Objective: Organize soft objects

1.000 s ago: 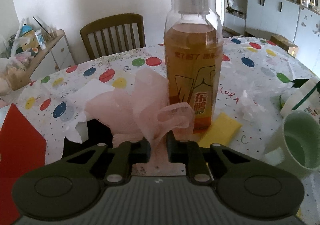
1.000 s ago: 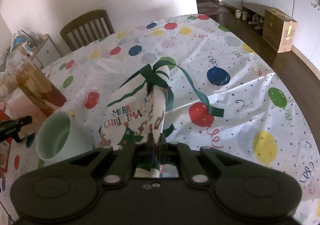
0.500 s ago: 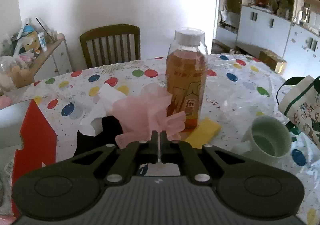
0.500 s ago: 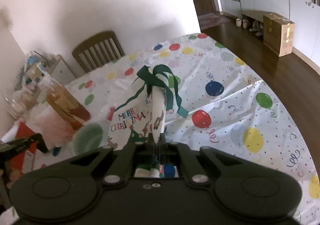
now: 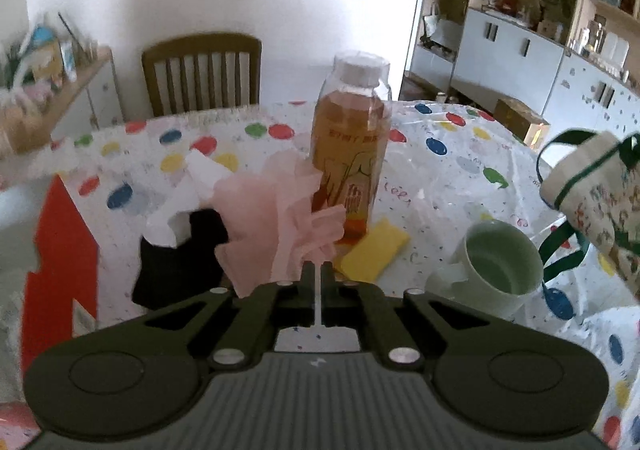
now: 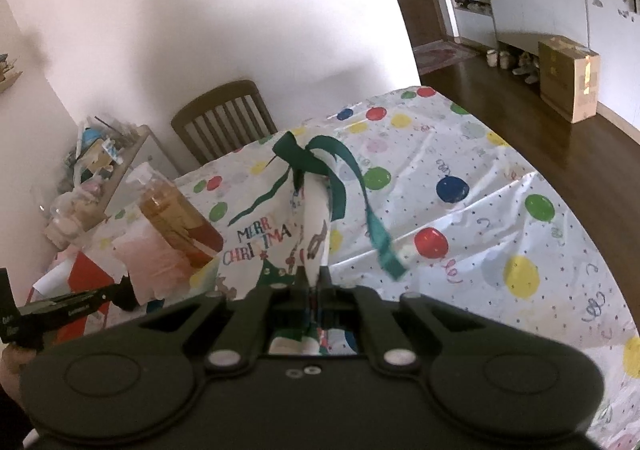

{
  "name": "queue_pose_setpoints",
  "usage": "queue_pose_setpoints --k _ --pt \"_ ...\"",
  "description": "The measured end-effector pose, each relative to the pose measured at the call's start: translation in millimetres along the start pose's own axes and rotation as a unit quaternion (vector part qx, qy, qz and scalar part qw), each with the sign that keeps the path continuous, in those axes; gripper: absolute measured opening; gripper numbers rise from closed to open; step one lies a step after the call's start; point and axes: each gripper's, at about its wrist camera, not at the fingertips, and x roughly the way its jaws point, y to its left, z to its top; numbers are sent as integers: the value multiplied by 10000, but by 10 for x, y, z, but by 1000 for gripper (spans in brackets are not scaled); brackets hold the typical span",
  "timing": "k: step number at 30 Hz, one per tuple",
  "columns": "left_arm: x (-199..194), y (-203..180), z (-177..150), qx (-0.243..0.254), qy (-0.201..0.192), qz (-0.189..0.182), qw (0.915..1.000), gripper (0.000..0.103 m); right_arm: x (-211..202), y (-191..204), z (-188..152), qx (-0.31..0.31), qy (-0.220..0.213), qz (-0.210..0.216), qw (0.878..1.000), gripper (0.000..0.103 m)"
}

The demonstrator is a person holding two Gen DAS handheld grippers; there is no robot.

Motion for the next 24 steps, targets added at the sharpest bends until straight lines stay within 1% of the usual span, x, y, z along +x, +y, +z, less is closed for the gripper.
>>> queue_pose_setpoints --k 2,3,4,5,6,7,8,9,12,15,18,20,21,22,23,24 --pt "63 10 5 2 38 80 10000 8 3 -21 -29 -1 13 -39 10000 2" --pt "112 6 10 52 92 128 9999 16 -2 -31 -45 -1 16 -56 10000 2" --pt "171 3 16 106 151 185 9997 30 -1 -45 -58 9 23 -72 10000 2" --pt "226 3 20 132 180 241 9995 37 4 -66 -68 31 33 -97 9999 2" --pt "274 9 25 138 190 271 9994 56 5 -82 -76 47 40 -112 9999 2" --pt "311 16 28 97 177 312 9993 70 15 -101 -81 52 52 -129 9999 2" --pt "342 30 37 46 131 358 9993 74 26 -123 -89 52 65 -150 9999 2" --pt "385 37 49 17 62 426 9991 76 45 -142 -90 52 84 -175 9998 2" --pt "557 28 104 23 79 574 9983 75 106 -206 -96 65 140 -237 9996 2" --pt "736 -32 129 82 64 823 9966 75 175 -257 -96 60 190 -284 9994 2" --pt "876 -89 129 167 146 852 9961 75 257 -309 -95 53 258 -321 9991 2" --pt "949 -110 123 166 191 935 9953 75 318 -349 -95 54 318 -346 9989 2" --pt "968 -116 119 183 196 941 9952 69 346 -364 -96 57 346 -363 9987 2" --pt "991 -124 117 226 205 963 9949 59 369 -379 -97 58 368 -375 9986 2" --pt "1015 -137 117 291 230 998 9943 54 388 -394 -95 64 388 -385 9985 2" --pt "1038 -154 115 363 253 1026 9937 42 406 -407 -92 69 405 -392 9984 2"
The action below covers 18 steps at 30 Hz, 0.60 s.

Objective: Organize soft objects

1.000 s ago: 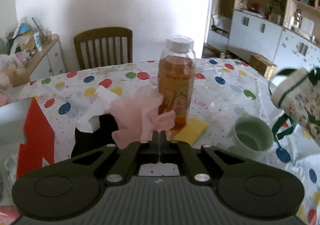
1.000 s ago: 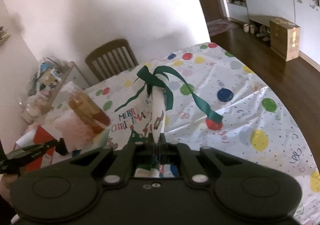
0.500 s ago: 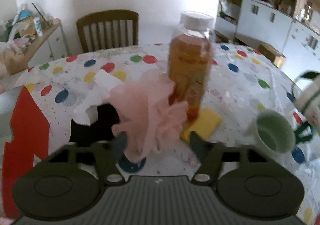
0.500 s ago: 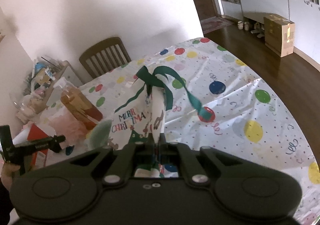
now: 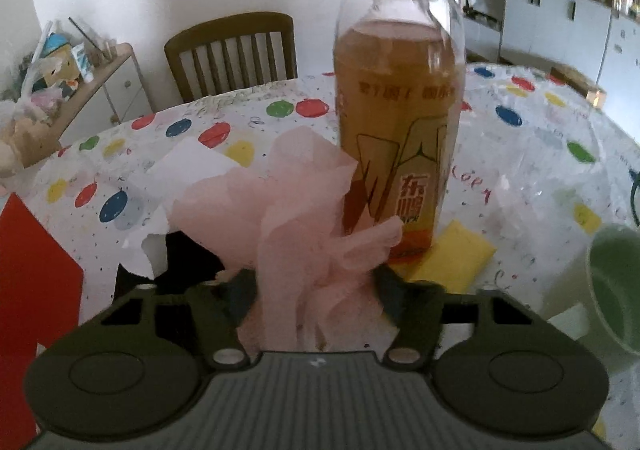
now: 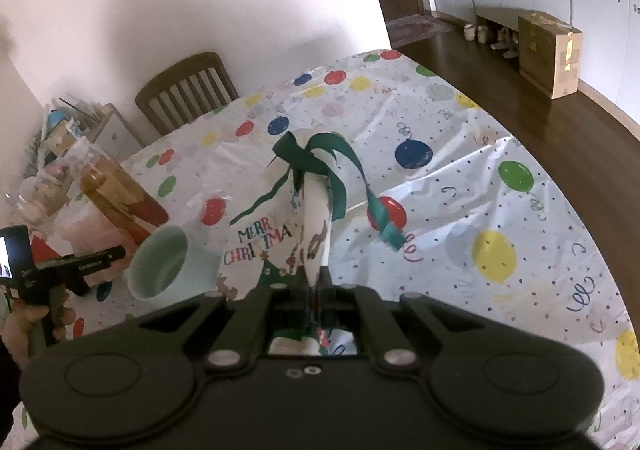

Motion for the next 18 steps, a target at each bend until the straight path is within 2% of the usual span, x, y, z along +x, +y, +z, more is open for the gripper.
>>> queue_pose_setpoints --k 1,2,4,12,18 --pt "1 -13 -9 27 -17 0 10000 32 14 -12 8 -5 9 -8 10000 2" --pt "0 -18 -13 47 -50 -10 10000 31 27 -23 12 -15 17 -26 10000 2" --pt "-14 -25 -21 71 -127 57 9999 21 56 -43 23 -2 41 -53 10000 2" --pt "-249 179 -62 -277 -444 -234 9984 10 147 -59 57 67 63 -66 9999 2" --pt "-502 369 41 -539 -705 -477 9949 7 148 8 94 78 17 -39 10000 2"
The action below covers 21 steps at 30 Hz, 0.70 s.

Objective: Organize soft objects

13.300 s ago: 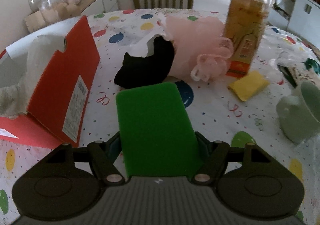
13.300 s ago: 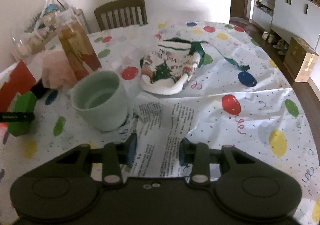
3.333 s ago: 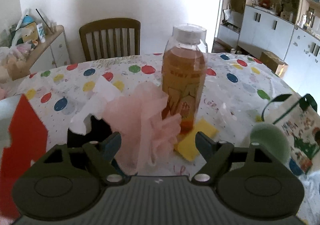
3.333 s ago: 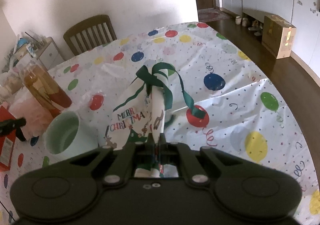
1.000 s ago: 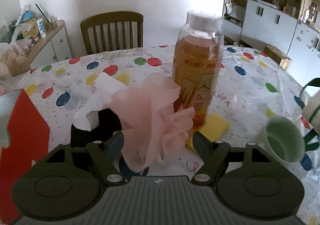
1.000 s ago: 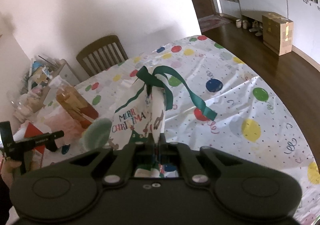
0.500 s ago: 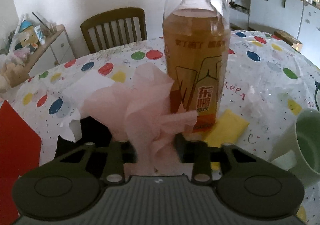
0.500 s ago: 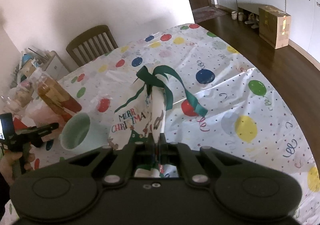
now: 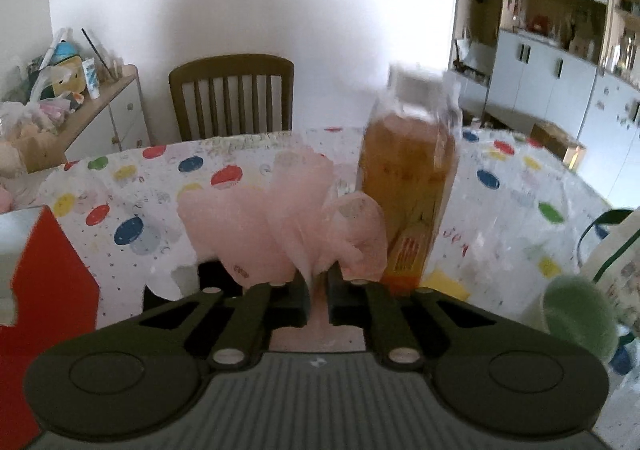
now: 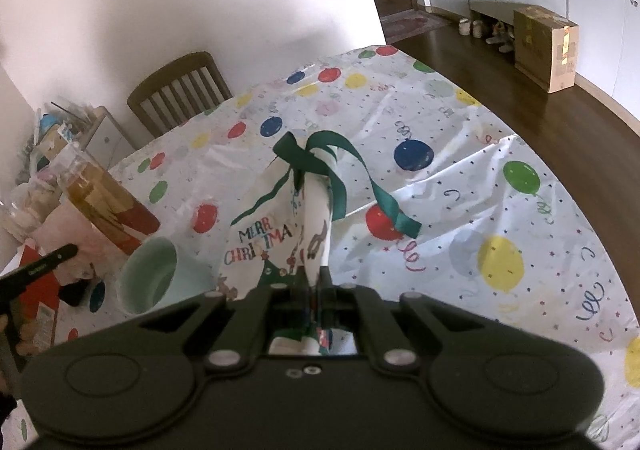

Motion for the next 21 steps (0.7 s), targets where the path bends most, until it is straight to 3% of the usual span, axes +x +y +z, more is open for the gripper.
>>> queue_pose_setpoints --k 13,17,21 --pt "-776 251 -156 -98 -174 -395 9990 0 -508 215 18 41 -316 413 9986 2" --pt "-857 293 -222 -58 -86 -444 9990 0 -627 370 -9 -79 -370 565 9977 2" --pt "-977 291 -306 -5 -47 -725 9974 0 -669 473 -32 -80 -402 638 9971 2"
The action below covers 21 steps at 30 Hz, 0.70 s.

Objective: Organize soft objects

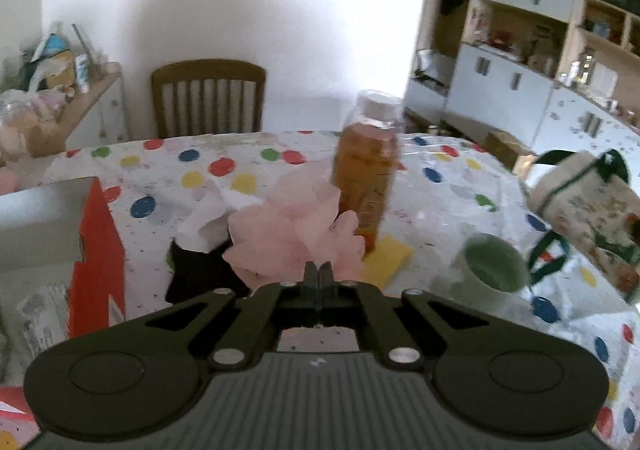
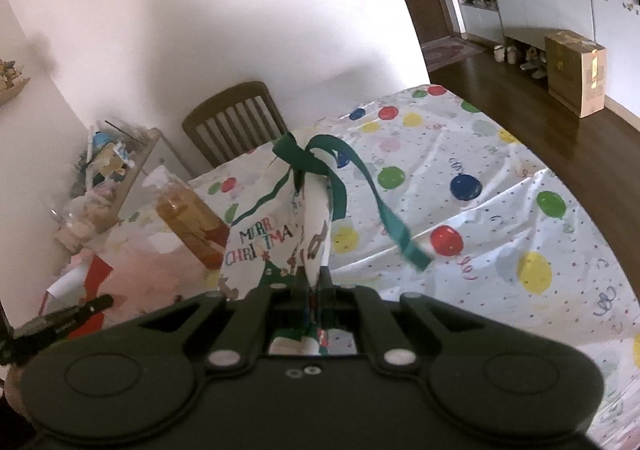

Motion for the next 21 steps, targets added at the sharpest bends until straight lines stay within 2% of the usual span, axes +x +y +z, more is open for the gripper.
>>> queue_pose_setpoints --k 2,5,7,9,12,15,21 --pt "-81 3 -38 -18 85 -115 9999 0 -20 55 -15 -37 -7 42 10000 2" --pt "-188 -15 -130 204 190 -140 9995 0 -38 152 -29 -152 -26 82 9998 2" --pt "-261 18 -220 63 377 -362 9986 0 -50 189 -41 -159 -26 105 9998 2" --pt "-327 6 -364 177 613 -493 9967 0 -54 213 -57 -175 -29 107 9998 2" --pt "-355 -8 -514 424 813 -427 9949 0 -41 232 -76 -213 2 126 9997 2" --pt "-305 6 -468 335 708 -113 9969 0 -3 257 -81 -209 51 163 9996 2" --pt "-85 -58 -222 222 424 -42 9988 6 45 352 -78 -298 83 246 9992 2"
